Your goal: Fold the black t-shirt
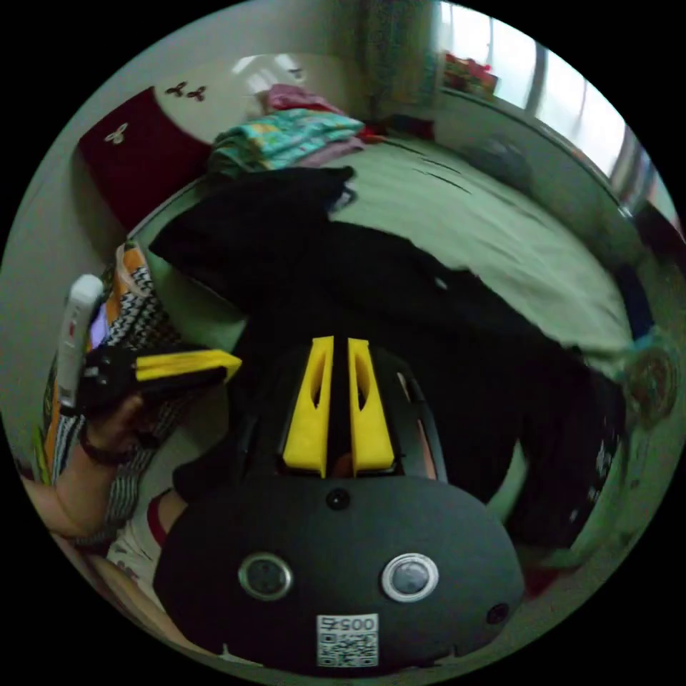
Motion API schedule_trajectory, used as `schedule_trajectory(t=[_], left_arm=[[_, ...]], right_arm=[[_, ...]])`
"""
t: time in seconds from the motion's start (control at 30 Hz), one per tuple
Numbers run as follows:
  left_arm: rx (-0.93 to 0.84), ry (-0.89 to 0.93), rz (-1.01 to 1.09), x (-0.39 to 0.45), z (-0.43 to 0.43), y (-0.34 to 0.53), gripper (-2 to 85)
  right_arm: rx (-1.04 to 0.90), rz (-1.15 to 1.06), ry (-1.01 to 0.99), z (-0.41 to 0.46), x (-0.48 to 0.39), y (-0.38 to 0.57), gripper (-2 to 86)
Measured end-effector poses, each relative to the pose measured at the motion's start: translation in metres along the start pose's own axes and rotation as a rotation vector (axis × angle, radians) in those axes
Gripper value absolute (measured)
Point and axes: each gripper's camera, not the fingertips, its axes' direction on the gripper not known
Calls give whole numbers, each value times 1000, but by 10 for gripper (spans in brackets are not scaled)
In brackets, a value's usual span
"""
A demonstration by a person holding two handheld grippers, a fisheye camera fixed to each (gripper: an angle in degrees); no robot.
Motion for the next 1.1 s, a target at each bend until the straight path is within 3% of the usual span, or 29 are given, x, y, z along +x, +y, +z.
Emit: schedule_trajectory(t=[0.07,0.23,1.1], left_arm=[[-13,-12,40,27,3,9,-7],[-107,-8,62,96,19,41,-7],[-39,-100,45,229,39,161,-7]], right_arm=[[-18,149,44,-7,12,58,-6],[-59,248,68,-18,9,123,-9],[40,380,40,-60,-37,282,-10]])
